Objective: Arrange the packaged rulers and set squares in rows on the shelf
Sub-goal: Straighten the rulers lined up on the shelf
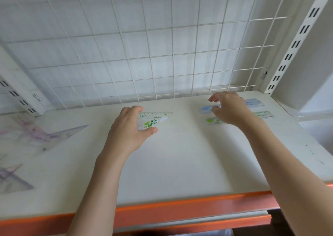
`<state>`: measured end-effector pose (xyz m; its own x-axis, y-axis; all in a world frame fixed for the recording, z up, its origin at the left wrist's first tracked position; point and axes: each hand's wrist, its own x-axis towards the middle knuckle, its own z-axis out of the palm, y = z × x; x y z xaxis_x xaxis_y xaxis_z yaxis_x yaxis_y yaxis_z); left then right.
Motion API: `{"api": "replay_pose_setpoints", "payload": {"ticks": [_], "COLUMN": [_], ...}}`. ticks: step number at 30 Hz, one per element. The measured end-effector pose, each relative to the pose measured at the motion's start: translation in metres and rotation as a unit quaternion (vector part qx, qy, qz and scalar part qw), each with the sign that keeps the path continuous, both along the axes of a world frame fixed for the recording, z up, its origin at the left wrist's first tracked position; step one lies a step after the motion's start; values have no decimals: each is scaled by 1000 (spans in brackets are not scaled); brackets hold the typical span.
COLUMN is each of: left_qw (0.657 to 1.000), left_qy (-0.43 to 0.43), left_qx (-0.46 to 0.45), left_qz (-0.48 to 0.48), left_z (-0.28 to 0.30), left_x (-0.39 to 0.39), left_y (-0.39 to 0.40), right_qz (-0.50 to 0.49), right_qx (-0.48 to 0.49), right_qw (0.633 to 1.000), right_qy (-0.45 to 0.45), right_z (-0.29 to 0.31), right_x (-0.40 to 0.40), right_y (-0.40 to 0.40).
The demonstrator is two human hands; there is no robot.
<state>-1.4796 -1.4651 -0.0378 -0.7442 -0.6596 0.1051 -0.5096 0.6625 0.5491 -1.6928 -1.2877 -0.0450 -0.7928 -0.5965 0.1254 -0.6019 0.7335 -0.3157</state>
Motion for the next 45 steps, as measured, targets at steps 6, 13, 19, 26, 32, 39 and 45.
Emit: {"api": "replay_pose_setpoints", "payload": {"ticks": [6, 13, 19, 26, 32, 39, 45], "left_qw": [1000, 998, 991, 989, 989, 986, 975], "left_qy": [0, 33, 58, 35, 22, -101, -138], "left_qx": [20, 45, 93, 98, 60, -3, -103], "left_qz": [10, -15, -79, -110, -133, -134, -142], "left_z": [-4, -6, -4, -3, -6, -8, -7], "left_x": [28, 30, 23, 5, -45, -72, -58], "left_y": [-25, -32, -30, -44, -43, -49, -24], "right_qz": [14, 20, 8, 3, 7, 28, 39], "right_qx": [129, 161, 150, 143, 86, 61, 45], "right_qw": [992, 986, 988, 989, 996, 998, 998], "right_qy": [-12, -27, -34, -36, -15, -20, -28], "right_z": [6, 10, 8, 9, 10, 5, 3], "right_x": [-4, -12, -14, -12, 5, 28, 39], "right_y": [-7, -12, -14, -16, -23, -24, -33]}}
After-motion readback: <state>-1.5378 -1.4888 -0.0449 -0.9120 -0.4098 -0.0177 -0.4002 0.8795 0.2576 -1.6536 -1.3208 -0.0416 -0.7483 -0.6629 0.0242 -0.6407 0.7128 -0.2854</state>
